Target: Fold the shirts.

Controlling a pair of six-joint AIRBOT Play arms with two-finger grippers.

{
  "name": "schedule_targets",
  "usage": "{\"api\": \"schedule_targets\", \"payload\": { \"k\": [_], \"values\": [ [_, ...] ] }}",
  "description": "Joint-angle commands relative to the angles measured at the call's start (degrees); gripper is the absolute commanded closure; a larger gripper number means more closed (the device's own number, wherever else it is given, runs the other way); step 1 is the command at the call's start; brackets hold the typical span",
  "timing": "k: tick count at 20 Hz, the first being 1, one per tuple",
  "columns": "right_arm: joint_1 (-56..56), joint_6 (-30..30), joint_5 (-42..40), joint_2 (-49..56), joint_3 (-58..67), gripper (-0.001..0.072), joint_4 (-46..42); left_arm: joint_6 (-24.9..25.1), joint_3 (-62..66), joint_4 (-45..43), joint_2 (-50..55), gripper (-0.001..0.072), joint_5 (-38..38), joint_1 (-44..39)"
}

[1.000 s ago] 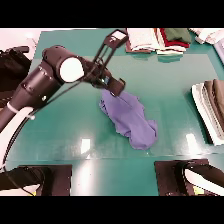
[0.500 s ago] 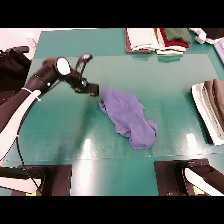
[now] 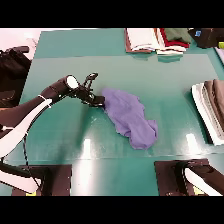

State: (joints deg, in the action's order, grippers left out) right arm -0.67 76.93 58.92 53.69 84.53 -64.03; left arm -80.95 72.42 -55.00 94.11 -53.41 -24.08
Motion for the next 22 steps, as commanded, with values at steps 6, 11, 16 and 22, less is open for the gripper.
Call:
{"api": "schedule_targets", "payload": {
  "k": [6,11,16,22],
  "values": [
    [12.17,0.09,24.26,-0.48,-10.38,0.0693,-0.46,0.35,5.44,-9.31,-4.76,0.0681,-5.53,4.9],
    [16.7,0.07,21.31,0.13,-37.68,0.0277,2.21,0.44,5.77,-11.47,-9.05,0.068,-4.68,6.25],
    [6.25,-0.07,9.05,9.77,-50.16,0.0277,12.26,0.42,5.77,-11.5,-9.01,0.068,-4.94,6.25],
    [-8.2,-0.55,0.07,21.09,-43.34,0.053,13.27,0.42,5.79,-13.51,-9.01,0.068,-7.74,6.25]
  ]
}}
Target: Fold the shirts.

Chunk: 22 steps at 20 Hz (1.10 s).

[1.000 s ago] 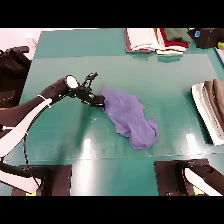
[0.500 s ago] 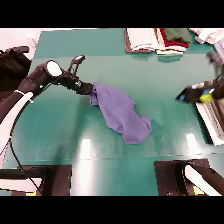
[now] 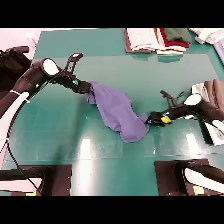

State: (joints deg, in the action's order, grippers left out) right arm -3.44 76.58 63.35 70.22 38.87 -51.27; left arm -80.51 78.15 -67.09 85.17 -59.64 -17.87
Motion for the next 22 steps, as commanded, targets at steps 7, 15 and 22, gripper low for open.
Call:
{"api": "schedule_targets", "payload": {
  "k": [7,15,22],
  "values": [
    [-2.54,-0.07,2.21,-2.38,20.11,0.0694,-15.69,-3.52,0.81,-9.38,-7.82,0.068,-1.29,4.59],
    [13.05,-0.09,2.75,-22.1,46.31,0.0694,-16.24,-3.43,10.91,-15.34,-31.5,0.068,0.61,11.02],
    [21.46,-0.07,3.63,-29.59,61.55,0.0695,-16.26,-3.02,20.55,-15.17,-47.63,0.0681,0.68,11.02]
  ]
}}
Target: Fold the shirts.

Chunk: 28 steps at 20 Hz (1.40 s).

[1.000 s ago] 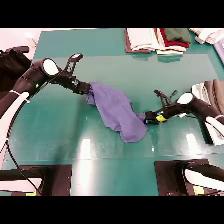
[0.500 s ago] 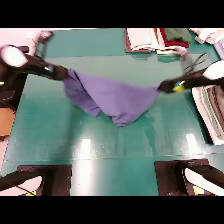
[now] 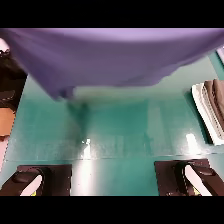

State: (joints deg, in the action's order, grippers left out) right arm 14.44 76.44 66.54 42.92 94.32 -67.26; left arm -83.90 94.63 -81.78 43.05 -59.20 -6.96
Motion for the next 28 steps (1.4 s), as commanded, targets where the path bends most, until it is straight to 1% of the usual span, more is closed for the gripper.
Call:
{"api": "schedule_targets", "payload": {
  "k": [1,3,5,8,10,13,16,19,22,23,24,25,26,28],
  "values": [
    [4.98,0.07,1.62,-1.97,8.22,0.0695,-0.24,0.37,5.95,-0.48,-6.38,0.0681,0.24,0.11],
    [7.5,0.09,5.35,-0.04,12.9,0.0695,-0.22,0.39,9.66,-0.48,-6.69,0.0681,0.02,0.11],
    [9.2,0.48,9.81,3.19,17.2,0.0695,-0.2,0.39,10.23,-0.59,-6.54,0.0681,-0.02,0.11],
    [8.41,2.19,13.68,9.51,19.58,0.0695,0.48,0.39,9.38,-0.59,-1.25,0.0681,-5.2,0.11],
    [4.96,2.19,14.25,13.97,16.92,0.0695,-0.35,0.39,6.19,-0.57,4.68,0.068,-8.63,0.11],
    [-0.72,2.23,13.84,21.92,8.5,0.0696,-0.48,0.39,-2.27,0.2,15.37,0.068,-9.14,0.11],
    [-3.28,3.72,10.21,30.73,1.11,0.0696,-0.44,0.87,-9.99,0.15,27.39,0.0679,-4.44,0.11],
    [-5.55,4.11,5.11,38.56,-2.14,0.0695,-0.35,1.46,-11.45,0.2,38.4,0.0679,-0.2,0.11],
    [-7.8,4.57,3.69,44.41,-0.83,0.0693,-0.22,1.44,-11.41,0.07,43.25,0.0674,2.19,0.33],
    [-8.24,4.55,3.93,45.81,0.57,0.0674,-0.24,1.44,-11.3,-0.26,43.3,0.0456,2.4,0.46],
    [-8.17,4.57,4.04,46.82,2.27,0.0505,-0.15,1.44,-10.58,-0.37,42.99,0.0168,1.62,1.01],
    [-8.17,4.72,4.26,47.45,4.39,0.0314,0.22,1.42,-9.42,-0.35,42.56,0.0137,-0.61,2.12],
    [-8.09,4.76,5.05,47.52,6.32,0.0305,0.26,1.42,-8.31,-0.33,41.77,0.0138,-3.96,3.82],
    [-7.19,4.37,9.27,46.4,8.72,0.0305,0.17,1.4,-8.74,0.83,38.84,0.0137,-9.01,8.17]
  ]
}}
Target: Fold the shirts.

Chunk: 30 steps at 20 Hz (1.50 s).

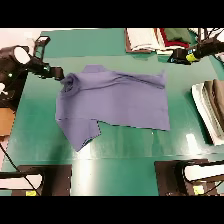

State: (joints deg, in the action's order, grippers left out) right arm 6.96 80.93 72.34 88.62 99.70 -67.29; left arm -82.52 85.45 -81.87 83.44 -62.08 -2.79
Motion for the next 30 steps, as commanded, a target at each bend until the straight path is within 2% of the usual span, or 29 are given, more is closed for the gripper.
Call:
{"api": "schedule_targets", "payload": {
  "k": [1,5,7,10,15,18,19,20,21,22,23,26,29,30],
  "values": [
    [0.35,-0.87,4.92,-0.79,2.4,0.0305,0.13,0.04,-1.49,2.45,-3.58,0.0137,-7.54,6.62],
    [1.57,-1.55,5.79,-10.51,-11.76,0.0305,0.26,0.13,-18.86,7.06,-12.17,0.0138,-7.43,14.14],
    [1.33,-1.55,5.22,-15.06,-19.32,0.0305,0.28,0.59,-28.33,7.39,-14.4,0.0137,-7.32,15.5],
    [-0.55,-1.57,2.56,-20.04,-27.41,0.0305,0.26,1.22,-38.53,10.14,-14.51,0.0138,-3.28,15.69],
    [-3.76,-1.51,-2.45,-24.76,-33.53,0.0306,0.28,8.0,-43.78,24.0,-14.51,0.0139,1.49,15.67],
    [-3.76,-1.46,-2.27,-24.81,-33.62,0.0306,0.31,8.68,-44.09,25.2,-14.49,0.014,1.77,14.21],
    [-3.76,-1.46,-2.25,-24.81,-33.62,0.0305,0.33,8.63,-44.09,25.31,-14.49,0.0163,2.05,13.16],
    [-3.72,-1.46,-2.1,-24.81,-33.62,0.0306,0.31,8.66,-44.09,25.33,-14.49,0.0273,2.45,11.98],
    [-3.61,-1.46,-1.57,-24.81,-33.62,0.0306,0.28,8.66,-44.06,25.31,-14.51,0.0355,3.19,10.91],
    [-3.48,-1.46,-0.7,-24.81,-33.62,0.0306,-0.11,8.68,-44.0,25.33,-14.51,0.0476,3.65,10.58],
    [-2.89,-1.49,0.68,-24.81,-33.64,0.0305,-0.26,8.66,-43.52,25.05,-14.51,0.0685,3.56,10.58],
    [2.1,-1.49,5.64,-25.18,-36.26,0.0305,-0.37,8.44,-40.33,22.03,-14.78,0.068,1.66,10.58],
    [10.19,-1.51,6.91,-27.63,-47.25,0.03,-0.37,8.48,-37.38,21.86,-14.78,0.068,-0.11,10.58],
    [13.42,-1.55,6.49,-28.41,-51.87,0.0231,-0.35,8.48,-36.72,22.01,-14.78,0.068,-0.07,10.58]
  ]
}}
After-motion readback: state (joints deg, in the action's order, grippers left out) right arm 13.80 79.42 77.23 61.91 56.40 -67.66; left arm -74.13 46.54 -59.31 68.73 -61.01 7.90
